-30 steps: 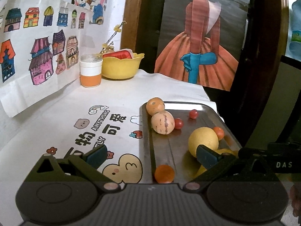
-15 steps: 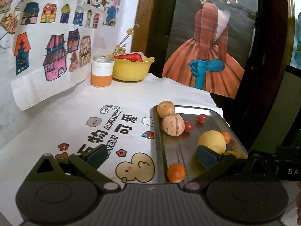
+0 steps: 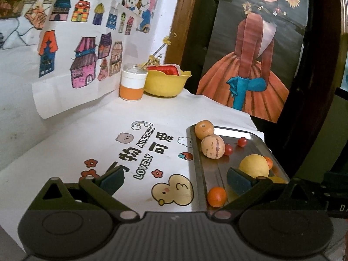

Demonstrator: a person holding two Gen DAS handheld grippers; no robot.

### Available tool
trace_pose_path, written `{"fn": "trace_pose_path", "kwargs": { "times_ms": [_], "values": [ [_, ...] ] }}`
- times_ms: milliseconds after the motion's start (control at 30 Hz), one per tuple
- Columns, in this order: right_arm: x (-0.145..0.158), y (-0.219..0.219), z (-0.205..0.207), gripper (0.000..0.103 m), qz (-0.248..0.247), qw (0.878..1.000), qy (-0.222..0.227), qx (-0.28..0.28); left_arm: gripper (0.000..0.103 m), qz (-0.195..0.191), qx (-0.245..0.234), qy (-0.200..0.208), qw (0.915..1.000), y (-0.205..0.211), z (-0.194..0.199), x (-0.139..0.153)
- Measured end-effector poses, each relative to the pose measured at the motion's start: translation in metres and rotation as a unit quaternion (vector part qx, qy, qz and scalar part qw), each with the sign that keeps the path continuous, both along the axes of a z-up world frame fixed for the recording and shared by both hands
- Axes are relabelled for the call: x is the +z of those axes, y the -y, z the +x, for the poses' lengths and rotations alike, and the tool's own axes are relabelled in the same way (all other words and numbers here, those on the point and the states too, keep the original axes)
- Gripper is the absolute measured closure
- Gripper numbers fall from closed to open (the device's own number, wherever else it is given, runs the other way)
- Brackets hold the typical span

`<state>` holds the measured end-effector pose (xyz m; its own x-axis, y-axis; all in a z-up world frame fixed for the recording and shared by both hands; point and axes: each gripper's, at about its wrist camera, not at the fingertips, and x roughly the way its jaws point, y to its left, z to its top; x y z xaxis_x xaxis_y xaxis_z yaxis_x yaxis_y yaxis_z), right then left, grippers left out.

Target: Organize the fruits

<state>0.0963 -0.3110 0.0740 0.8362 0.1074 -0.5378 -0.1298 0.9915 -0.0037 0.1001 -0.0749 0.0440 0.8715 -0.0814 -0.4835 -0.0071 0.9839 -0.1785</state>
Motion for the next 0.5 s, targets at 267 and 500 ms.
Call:
{"fn": "trace_pose_path", "kwargs": {
  "times_ms": [267, 500],
  "values": [
    [0.0, -0.012, -0.014, 0.001, -0.007, 1.0, 0.011, 0.01, 0.0, -0.004, 0.01, 0.006, 0.9999, -0.009, -0.012, -0.003],
    [0.0, -0.025, -0.029, 0.001, -0.016, 0.999, 0.024, 0.022, 0.0, -0.007, 0.013, 0.014, 0.9998, -0.015, -0.024, -0.007]
  ]
}}
